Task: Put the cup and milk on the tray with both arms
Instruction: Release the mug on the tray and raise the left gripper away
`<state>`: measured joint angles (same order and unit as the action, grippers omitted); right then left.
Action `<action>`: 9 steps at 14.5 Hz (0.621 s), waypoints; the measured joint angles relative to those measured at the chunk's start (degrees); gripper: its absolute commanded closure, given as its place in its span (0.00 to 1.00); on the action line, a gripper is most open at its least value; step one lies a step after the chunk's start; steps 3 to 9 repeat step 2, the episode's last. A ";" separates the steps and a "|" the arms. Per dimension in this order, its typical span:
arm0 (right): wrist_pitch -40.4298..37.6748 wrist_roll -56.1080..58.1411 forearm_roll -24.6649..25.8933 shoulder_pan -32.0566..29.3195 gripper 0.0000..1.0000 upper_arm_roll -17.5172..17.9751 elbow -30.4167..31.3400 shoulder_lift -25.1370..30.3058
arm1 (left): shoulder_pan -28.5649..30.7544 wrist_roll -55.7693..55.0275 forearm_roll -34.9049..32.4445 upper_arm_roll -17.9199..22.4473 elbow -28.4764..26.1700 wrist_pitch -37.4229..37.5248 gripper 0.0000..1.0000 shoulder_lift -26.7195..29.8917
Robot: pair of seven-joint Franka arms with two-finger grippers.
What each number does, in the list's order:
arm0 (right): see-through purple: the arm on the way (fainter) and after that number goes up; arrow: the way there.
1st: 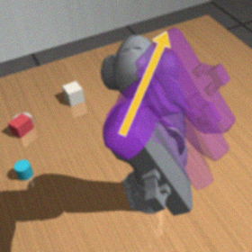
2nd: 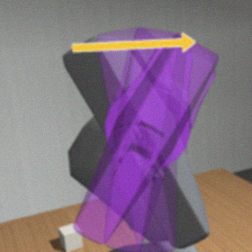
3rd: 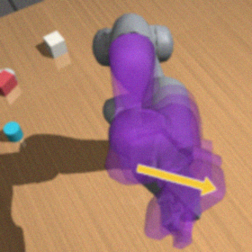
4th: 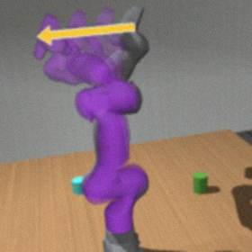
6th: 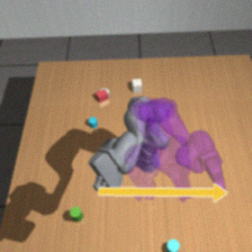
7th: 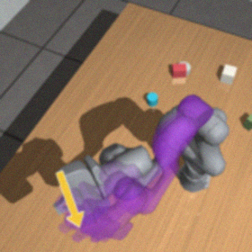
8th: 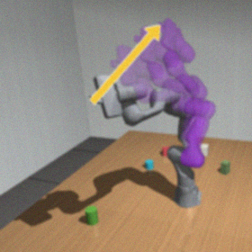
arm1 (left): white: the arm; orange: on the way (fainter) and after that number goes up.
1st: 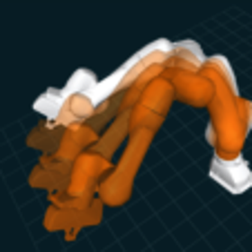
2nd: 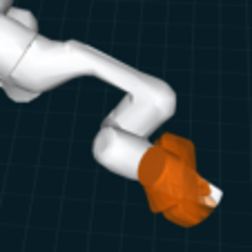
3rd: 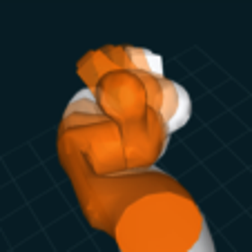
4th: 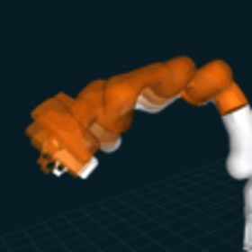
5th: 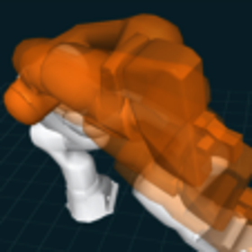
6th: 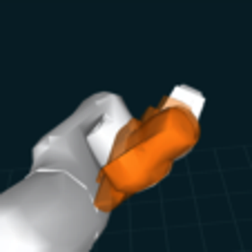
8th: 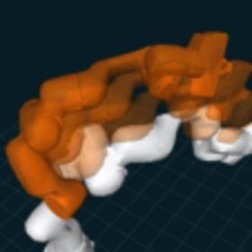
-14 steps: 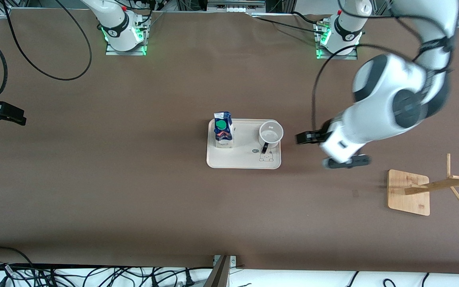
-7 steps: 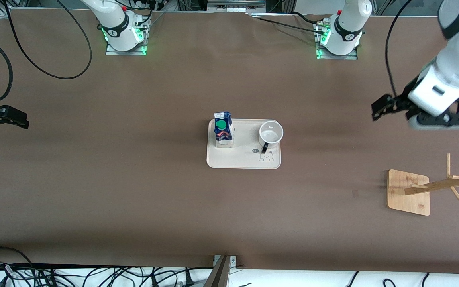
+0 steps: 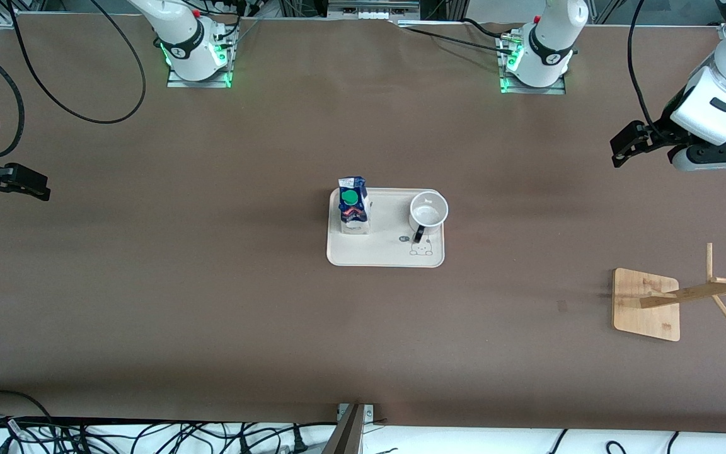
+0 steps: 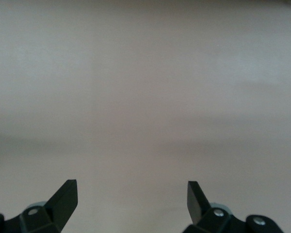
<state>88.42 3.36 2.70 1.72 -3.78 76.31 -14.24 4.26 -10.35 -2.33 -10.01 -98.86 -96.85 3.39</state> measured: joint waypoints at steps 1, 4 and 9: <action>0.00 0.00 -0.54 0.00 0.00 0.00 0.00 0.01 | 0.00 -0.01 0.00 0.00 -0.05 -0.01 0.00 -0.01; 0.00 0.00 -0.73 0.00 0.00 0.00 0.00 0.01 | 0.00 -0.05 0.03 0.00 -0.06 -0.02 0.00 -0.01; 0.00 0.00 -0.73 0.00 0.00 0.00 0.00 0.01 | 0.00 -0.05 0.03 0.00 -0.06 -0.02 0.00 -0.01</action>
